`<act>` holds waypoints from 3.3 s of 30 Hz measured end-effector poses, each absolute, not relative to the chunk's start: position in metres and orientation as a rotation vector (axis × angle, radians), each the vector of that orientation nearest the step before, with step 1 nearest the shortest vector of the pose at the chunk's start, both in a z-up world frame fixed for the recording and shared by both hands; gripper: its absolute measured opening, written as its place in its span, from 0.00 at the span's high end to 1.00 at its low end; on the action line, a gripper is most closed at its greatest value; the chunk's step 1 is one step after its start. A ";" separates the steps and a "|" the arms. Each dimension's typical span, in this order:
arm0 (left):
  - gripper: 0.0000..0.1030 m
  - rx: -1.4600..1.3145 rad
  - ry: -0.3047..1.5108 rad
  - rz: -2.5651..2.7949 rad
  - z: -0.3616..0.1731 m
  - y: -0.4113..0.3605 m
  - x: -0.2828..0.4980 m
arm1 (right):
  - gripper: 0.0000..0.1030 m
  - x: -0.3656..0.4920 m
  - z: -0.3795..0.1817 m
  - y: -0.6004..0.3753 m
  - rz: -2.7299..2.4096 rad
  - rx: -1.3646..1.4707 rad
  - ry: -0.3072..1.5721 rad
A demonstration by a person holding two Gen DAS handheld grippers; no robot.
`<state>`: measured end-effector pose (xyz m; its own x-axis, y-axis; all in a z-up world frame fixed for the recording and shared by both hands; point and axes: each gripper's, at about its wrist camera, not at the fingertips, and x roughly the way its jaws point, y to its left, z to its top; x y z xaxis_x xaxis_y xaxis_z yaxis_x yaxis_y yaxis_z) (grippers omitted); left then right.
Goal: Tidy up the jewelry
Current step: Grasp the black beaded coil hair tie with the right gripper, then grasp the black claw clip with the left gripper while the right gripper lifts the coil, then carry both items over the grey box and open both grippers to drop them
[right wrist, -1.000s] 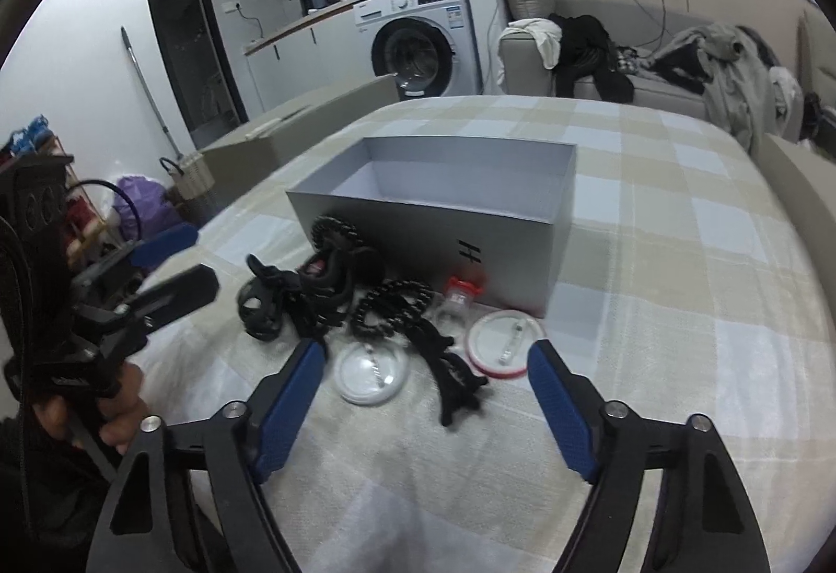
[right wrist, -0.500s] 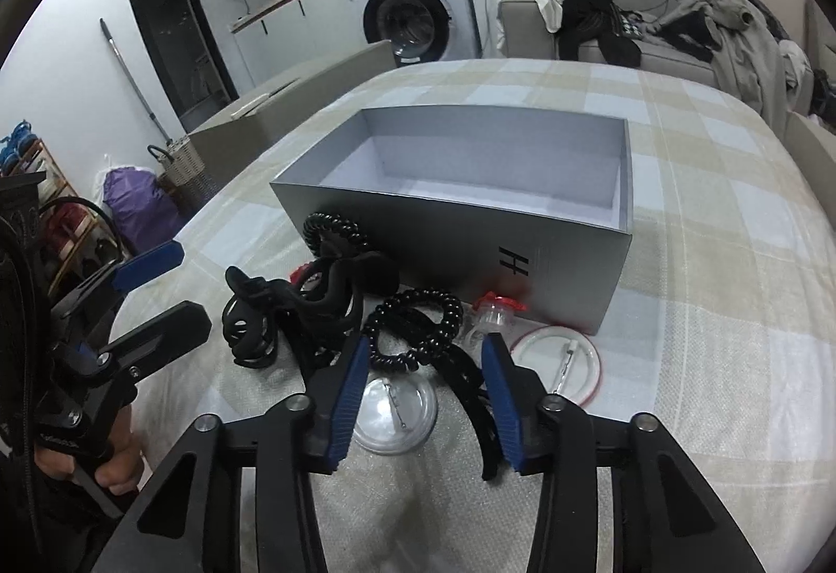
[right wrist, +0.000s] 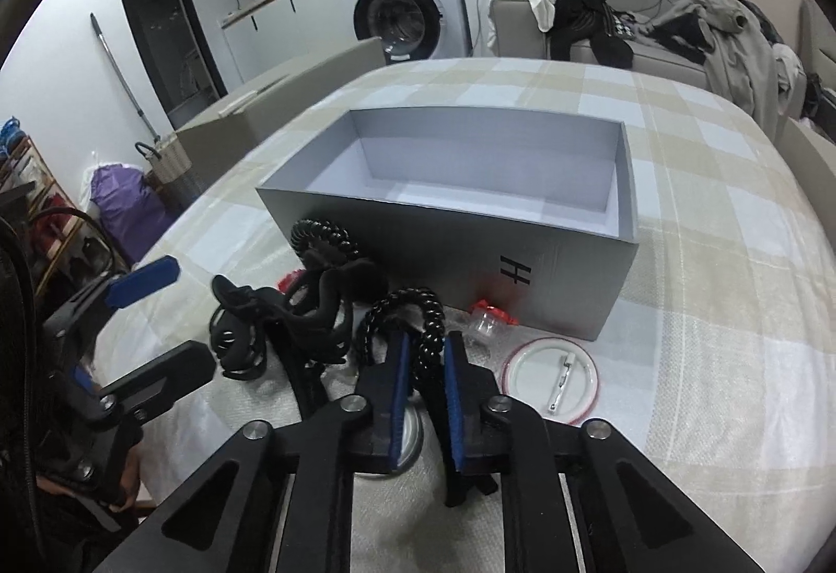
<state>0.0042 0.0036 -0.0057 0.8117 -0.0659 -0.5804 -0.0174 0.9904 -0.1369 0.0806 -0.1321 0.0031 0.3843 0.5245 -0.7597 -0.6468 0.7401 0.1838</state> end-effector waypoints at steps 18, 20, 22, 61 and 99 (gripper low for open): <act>0.11 -0.133 0.704 -0.049 -0.012 0.002 0.014 | 0.92 0.067 0.026 -0.158 0.810 -0.014 0.803; 0.25 -0.126 0.727 -0.054 -0.015 0.001 0.016 | 0.92 0.067 0.026 -0.158 0.814 -0.013 0.805; 0.38 -0.125 0.751 -0.064 -0.019 0.000 0.017 | 0.92 0.067 0.027 -0.159 0.817 -0.011 0.804; 0.59 -0.179 0.493 -0.119 0.062 0.005 0.044 | 0.92 0.104 0.102 -0.171 0.771 0.164 0.604; 0.33 -0.120 0.584 -0.098 0.030 -0.009 0.062 | 0.69 0.121 0.060 -0.159 0.716 0.121 0.753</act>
<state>0.0618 -0.0089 0.0295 0.8300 -0.1258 -0.5434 0.0578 0.9884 -0.1406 0.1212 -0.1586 0.0595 0.5076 0.6341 -0.5833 -0.5506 0.7595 0.3464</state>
